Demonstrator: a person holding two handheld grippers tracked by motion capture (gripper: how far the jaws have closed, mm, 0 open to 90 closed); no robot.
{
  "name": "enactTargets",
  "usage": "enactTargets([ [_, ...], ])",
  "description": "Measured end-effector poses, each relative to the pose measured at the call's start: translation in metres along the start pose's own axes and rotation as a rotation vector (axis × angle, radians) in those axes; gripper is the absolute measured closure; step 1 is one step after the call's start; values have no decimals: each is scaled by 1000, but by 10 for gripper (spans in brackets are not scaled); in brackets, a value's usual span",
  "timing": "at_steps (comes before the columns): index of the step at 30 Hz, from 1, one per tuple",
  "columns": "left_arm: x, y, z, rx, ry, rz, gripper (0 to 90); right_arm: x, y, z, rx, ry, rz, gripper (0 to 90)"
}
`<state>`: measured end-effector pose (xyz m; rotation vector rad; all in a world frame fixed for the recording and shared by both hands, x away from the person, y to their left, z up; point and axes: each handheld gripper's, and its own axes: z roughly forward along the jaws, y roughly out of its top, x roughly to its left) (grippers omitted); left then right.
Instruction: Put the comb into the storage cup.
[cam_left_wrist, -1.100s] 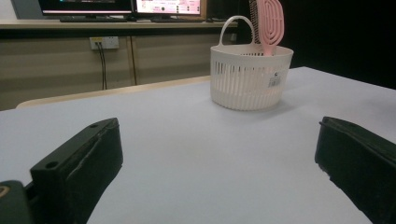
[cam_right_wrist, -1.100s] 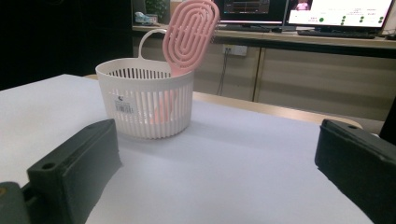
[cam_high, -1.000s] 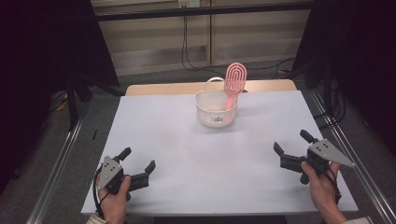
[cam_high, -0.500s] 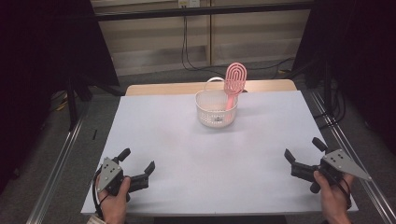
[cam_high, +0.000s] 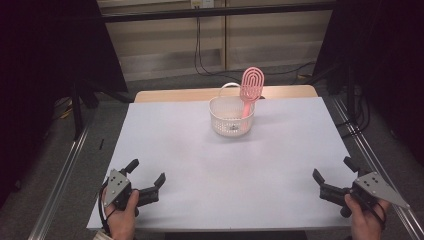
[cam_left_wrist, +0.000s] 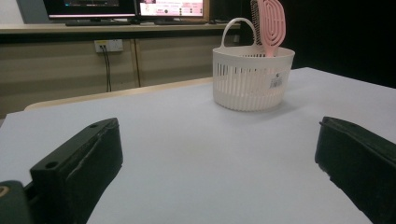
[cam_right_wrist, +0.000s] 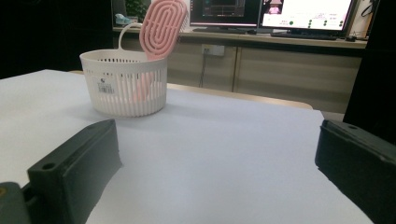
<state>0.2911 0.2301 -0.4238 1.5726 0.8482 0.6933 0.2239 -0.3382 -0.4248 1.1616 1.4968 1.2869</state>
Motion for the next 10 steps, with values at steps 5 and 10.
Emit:
enactTargets([
  [5,1,0,2,2,-4,-7,9,-1,0,4,-1,-3,16,0],
  [10,1,1,4,1,-6,-16,8,-4,1,9,-11,-10,35,0],
])
